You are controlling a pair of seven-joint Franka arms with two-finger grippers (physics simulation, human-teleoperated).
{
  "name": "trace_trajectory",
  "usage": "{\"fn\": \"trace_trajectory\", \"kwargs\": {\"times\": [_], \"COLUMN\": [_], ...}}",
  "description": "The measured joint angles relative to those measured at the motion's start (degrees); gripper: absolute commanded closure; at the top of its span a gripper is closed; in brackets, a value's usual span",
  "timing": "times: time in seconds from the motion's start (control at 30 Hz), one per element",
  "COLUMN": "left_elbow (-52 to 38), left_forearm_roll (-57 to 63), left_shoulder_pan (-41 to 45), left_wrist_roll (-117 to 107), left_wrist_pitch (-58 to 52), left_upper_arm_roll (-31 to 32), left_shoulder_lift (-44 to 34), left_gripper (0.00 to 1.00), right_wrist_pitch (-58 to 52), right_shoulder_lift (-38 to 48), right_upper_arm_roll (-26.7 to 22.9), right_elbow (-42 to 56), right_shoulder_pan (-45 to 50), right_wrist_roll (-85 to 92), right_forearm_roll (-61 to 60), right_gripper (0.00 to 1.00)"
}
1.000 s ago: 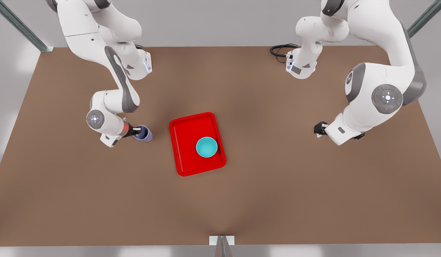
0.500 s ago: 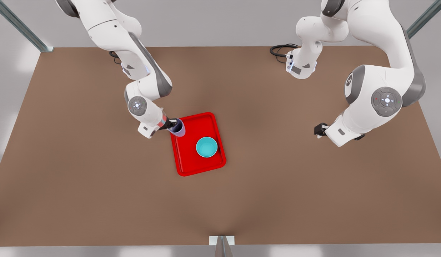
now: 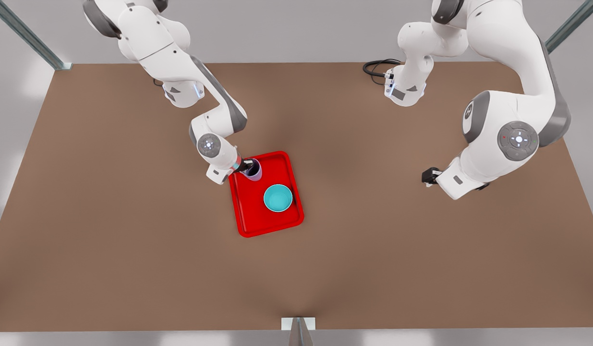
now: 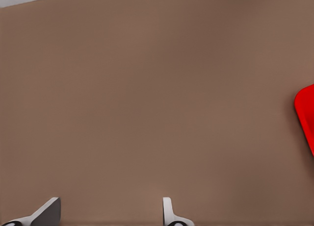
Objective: Place the bowl on the tray with the left arm and the cup on the tray with the right arm
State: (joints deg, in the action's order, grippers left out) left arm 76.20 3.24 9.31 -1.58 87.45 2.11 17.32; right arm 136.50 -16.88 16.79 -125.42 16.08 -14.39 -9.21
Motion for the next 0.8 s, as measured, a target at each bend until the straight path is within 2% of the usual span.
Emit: {"fn": "trace_trajectory", "kwargs": {"times": [0.17, 0.23, 0.67, 0.8], "left_elbow": [0.00, -0.05, -0.35, -0.35], "left_forearm_roll": [0.09, 0.15, 0.56, 0.60], "left_shoulder_pan": [0.00, 0.00, 0.09, 0.09], "left_wrist_roll": [-0.44, -0.80, -1.85, -1.85], "left_wrist_pitch": [-0.66, -1.14, -1.23, -1.23], "left_upper_arm_roll": [0.00, 0.00, 0.35, 0.35], "left_shoulder_lift": [-0.17, -0.26, -0.88, -1.14], "left_gripper": [0.00, 0.00, 0.00, 0.00], "right_wrist_pitch": [-0.61, -0.70, -0.44, -4.34], "right_shoulder_lift": [0.26, 0.35, 0.35, 3.99], "right_upper_arm_roll": [-0.09, -0.09, -0.18, -0.39], "right_elbow": [0.09, 0.09, 0.09, 0.72], "right_shoulder_pan": [-0.17, -0.17, -0.17, -0.43], "right_wrist_roll": [-0.02, -0.02, -0.11, -0.14], "right_forearm_roll": [-0.02, -0.02, -0.02, -0.02], "right_gripper": [0.15, 0.13, 0.13, 0.13]}}
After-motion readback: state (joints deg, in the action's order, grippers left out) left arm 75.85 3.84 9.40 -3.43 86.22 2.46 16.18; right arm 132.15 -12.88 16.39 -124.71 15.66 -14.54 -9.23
